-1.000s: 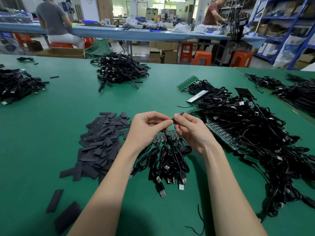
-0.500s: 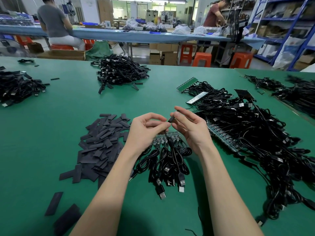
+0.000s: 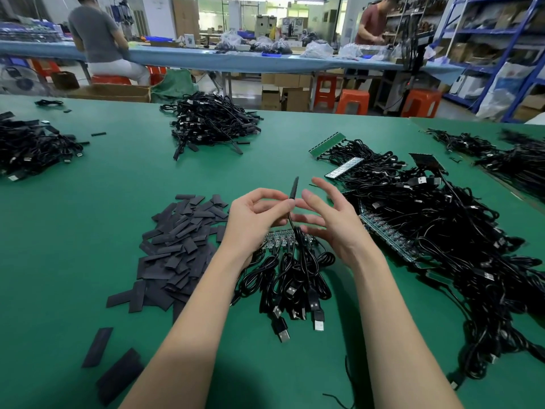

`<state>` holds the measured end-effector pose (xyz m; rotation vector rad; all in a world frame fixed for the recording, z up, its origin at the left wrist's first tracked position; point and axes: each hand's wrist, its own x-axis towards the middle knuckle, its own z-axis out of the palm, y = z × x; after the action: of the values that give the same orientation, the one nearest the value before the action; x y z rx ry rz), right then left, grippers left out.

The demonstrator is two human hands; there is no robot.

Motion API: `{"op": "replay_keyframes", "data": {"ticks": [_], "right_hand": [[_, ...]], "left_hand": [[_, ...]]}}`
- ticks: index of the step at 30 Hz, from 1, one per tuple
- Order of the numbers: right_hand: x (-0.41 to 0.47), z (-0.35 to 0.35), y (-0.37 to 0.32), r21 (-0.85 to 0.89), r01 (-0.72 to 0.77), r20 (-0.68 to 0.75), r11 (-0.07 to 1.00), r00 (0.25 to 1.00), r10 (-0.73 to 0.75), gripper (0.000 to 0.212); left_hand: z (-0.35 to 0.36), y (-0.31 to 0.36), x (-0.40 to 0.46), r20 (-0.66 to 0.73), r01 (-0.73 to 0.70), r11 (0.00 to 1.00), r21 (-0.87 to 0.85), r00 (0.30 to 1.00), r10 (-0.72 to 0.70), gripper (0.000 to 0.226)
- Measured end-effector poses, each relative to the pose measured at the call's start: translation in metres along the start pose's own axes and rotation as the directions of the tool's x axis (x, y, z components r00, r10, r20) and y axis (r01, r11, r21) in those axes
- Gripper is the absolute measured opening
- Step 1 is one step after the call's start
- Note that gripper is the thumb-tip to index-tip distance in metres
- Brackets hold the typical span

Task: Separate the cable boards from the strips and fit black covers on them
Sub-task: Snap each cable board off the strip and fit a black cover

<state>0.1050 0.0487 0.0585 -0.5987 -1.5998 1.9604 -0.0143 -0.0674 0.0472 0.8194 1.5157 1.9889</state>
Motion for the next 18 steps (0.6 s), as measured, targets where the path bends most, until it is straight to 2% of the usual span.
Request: {"op": "replay_keyframes", "data": {"ticks": [2, 4, 6, 8, 10, 14, 16, 18], "right_hand": [[-0.003, -0.01, -0.007, -0.252, -0.056, 0.073, 0.966, 0.994, 0.077, 0.044], [-0.006, -0.019, -0.014, -0.463, -0.07, 0.197, 0.883, 0.964, 0.18, 0.039], [-0.008, -0.021, -0.016, -0.514, -0.06, 0.27, 0.855, 0.935, 0.228, 0.03], [-0.007, -0.02, -0.016, -0.453, -0.055, 0.271, 0.89, 0.942, 0.197, 0.023], [-0.006, -0.014, -0.016, -0.333, -0.062, 0.24, 0.941, 0.959, 0.148, 0.022], [0.001, -0.004, -0.015, 0.014, -0.104, 0.05, 0.994, 0.993, 0.103, 0.029], [0.002, -0.001, -0.014, 0.078, -0.125, -0.003, 0.989, 0.992, 0.125, 0.031], [0.001, 0.002, -0.012, 0.083, -0.113, -0.05, 0.99, 0.992, 0.117, 0.031]], "left_hand": [[0.003, 0.004, 0.001, -0.034, 0.031, 0.998, -0.063, 0.999, -0.034, 0.016], [0.006, 0.007, 0.0, -0.073, 0.051, 0.993, -0.103, 0.996, -0.059, 0.016], [0.01, 0.007, -0.002, -0.1, 0.067, 0.987, -0.149, 0.992, -0.083, 0.015], [0.014, 0.006, -0.002, -0.092, 0.109, 0.977, -0.186, 0.988, -0.128, 0.016], [0.015, 0.007, -0.002, -0.048, 0.188, 0.971, -0.147, 0.979, -0.197, 0.026], [0.011, 0.01, -0.003, 0.159, 0.291, 0.957, -0.013, 0.945, -0.286, 0.037], [0.008, 0.01, -0.005, 0.221, 0.297, 0.955, 0.012, 0.93, -0.292, 0.043], [0.005, 0.008, -0.004, 0.207, 0.27, 0.96, 0.072, 0.938, -0.279, 0.037]]}}
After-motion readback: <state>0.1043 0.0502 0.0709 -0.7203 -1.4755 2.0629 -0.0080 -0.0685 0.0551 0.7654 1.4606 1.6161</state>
